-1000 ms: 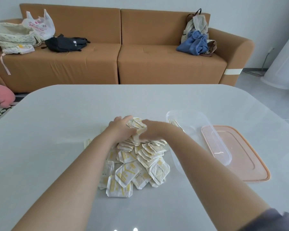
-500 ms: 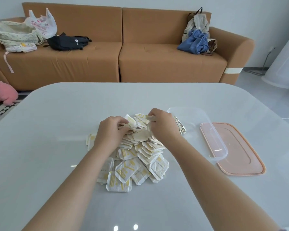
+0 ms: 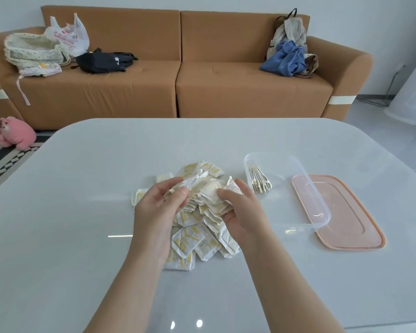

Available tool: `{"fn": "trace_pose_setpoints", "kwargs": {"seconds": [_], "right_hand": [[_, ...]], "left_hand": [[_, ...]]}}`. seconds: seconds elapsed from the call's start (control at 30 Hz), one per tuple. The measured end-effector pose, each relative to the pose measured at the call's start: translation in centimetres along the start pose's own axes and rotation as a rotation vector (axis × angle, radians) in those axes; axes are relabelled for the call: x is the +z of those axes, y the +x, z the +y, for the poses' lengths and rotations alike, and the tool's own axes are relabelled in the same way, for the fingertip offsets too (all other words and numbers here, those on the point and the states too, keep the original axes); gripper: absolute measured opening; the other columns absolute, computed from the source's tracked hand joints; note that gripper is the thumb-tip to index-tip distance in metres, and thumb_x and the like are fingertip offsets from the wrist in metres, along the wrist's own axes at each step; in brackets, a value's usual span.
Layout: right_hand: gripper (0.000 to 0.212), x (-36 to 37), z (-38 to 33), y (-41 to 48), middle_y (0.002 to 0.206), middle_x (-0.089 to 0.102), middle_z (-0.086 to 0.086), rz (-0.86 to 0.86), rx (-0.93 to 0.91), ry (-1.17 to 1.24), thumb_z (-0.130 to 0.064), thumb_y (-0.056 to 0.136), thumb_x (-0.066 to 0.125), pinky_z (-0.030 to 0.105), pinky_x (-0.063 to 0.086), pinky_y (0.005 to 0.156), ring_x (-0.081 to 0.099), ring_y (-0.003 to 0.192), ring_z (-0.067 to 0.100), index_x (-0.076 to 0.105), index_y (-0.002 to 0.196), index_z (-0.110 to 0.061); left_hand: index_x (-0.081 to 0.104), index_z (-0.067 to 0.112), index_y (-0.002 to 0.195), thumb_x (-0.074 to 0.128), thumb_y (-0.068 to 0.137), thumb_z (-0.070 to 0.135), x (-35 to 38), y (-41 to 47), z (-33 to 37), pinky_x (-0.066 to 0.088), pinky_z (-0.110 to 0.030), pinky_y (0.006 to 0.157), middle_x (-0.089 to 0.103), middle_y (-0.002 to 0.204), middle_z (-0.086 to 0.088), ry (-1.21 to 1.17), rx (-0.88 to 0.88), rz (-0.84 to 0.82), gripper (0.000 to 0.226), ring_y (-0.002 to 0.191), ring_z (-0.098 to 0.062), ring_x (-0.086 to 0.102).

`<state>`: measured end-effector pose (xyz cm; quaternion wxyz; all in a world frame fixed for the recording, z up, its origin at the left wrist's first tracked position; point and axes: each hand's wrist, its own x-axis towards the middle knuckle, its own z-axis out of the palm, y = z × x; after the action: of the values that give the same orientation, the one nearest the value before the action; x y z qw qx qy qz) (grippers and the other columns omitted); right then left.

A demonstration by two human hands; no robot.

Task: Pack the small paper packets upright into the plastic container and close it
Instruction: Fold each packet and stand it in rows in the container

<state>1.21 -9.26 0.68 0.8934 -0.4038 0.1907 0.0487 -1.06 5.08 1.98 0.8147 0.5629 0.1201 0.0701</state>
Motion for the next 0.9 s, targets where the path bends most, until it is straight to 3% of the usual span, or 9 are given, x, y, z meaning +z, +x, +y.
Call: {"fn": "trace_pose_setpoints", "kwargs": {"seconds": [0.1, 0.17, 0.27, 0.4, 0.53, 0.7, 0.9], "right_hand": [[0.051, -0.1, 0.6, 0.3, 0.118, 0.064, 0.026, -0.099, 0.060, 0.004, 0.005, 0.086, 0.057, 0.043, 0.058, 0.078, 0.067, 0.100, 0.035, 0.043, 0.134, -0.007], [0.042, -0.1, 0.7, 0.3, 0.115, 0.064, 0.029, -0.166, 0.080, -0.005, 0.004, 0.088, 0.052, 0.038, 0.059, 0.070, 0.067, 0.096, 0.036, 0.049, 0.130, 0.003], [0.033, 0.0, 0.5, 0.2, 0.114, 0.059, 0.035, -0.229, 0.091, -0.004, 0.000, 0.091, 0.047, 0.039, 0.057, 0.071, 0.063, 0.096, 0.039, 0.055, 0.120, 0.011], [0.032, -0.1, 0.7, 0.2, 0.110, 0.060, 0.030, -0.235, 0.081, -0.025, -0.002, 0.088, 0.050, 0.052, 0.050, 0.085, 0.059, 0.099, 0.040, 0.057, 0.117, 0.009], [0.049, 0.3, 1.0, -0.3, 0.111, 0.058, 0.027, -0.200, 0.071, -0.018, -0.007, 0.082, 0.056, 0.040, 0.053, 0.070, 0.058, 0.097, 0.037, 0.051, 0.127, 0.009], [0.051, 0.4, 1.0, -0.4, 0.107, 0.056, 0.023, -0.146, 0.075, 0.000, -0.011, 0.086, 0.056, 0.033, 0.053, 0.061, 0.058, 0.086, 0.033, 0.045, 0.131, 0.010], [0.029, 0.6, 0.9, -0.5, 0.103, 0.062, 0.023, -0.226, 0.129, 0.081, -0.016, 0.092, 0.045, 0.044, 0.052, 0.080, 0.064, 0.087, 0.035, 0.059, 0.112, 0.000]], "left_hand": [[0.073, 0.023, 0.089, 0.073, 0.082, 0.008, 0.3, -0.2, -0.7, 0.050, -0.034, 0.078, 0.066, 0.075, -0.005, 0.192, 0.044, -0.037, 0.016, 0.076, -0.021, 0.061], [0.071, 0.025, 0.084, 0.077, 0.077, 0.022, 0.4, -0.2, -0.9, 0.045, -0.032, 0.069, 0.059, 0.072, -0.006, 0.289, 0.089, -0.066, 0.010, 0.071, -0.021, 0.054], [0.069, 0.019, 0.078, 0.068, 0.069, 0.047, 0.2, -0.2, -1.0, 0.043, -0.028, 0.068, 0.061, 0.077, -0.016, 0.403, 0.134, -0.061, 0.029, 0.073, -0.018, 0.052], [0.062, 0.018, 0.085, 0.077, 0.079, 0.024, -0.1, 0.3, -1.4, 0.046, -0.033, 0.069, 0.062, 0.076, 0.002, 0.397, 0.097, 0.004, 0.018, 0.071, -0.015, 0.055], [0.058, 0.026, 0.108, 0.083, 0.073, 0.016, -0.1, 0.7, -1.9, 0.055, -0.039, 0.081, 0.065, 0.102, -0.001, 0.310, -0.055, -0.009, 0.044, 0.092, -0.019, 0.068], [0.063, 0.021, 0.122, 0.083, 0.065, 0.017, -0.3, 0.8, -1.6, 0.047, -0.051, 0.100, 0.068, 0.118, -0.007, 0.159, -0.209, -0.092, 0.061, 0.107, -0.024, 0.066], [0.067, 0.011, 0.114, 0.068, 0.083, 0.004, -0.5, 0.9, -1.5, 0.053, -0.042, 0.092, 0.074, 0.097, -0.007, 0.103, -0.252, -0.107, 0.032, 0.092, -0.023, 0.071]]}}
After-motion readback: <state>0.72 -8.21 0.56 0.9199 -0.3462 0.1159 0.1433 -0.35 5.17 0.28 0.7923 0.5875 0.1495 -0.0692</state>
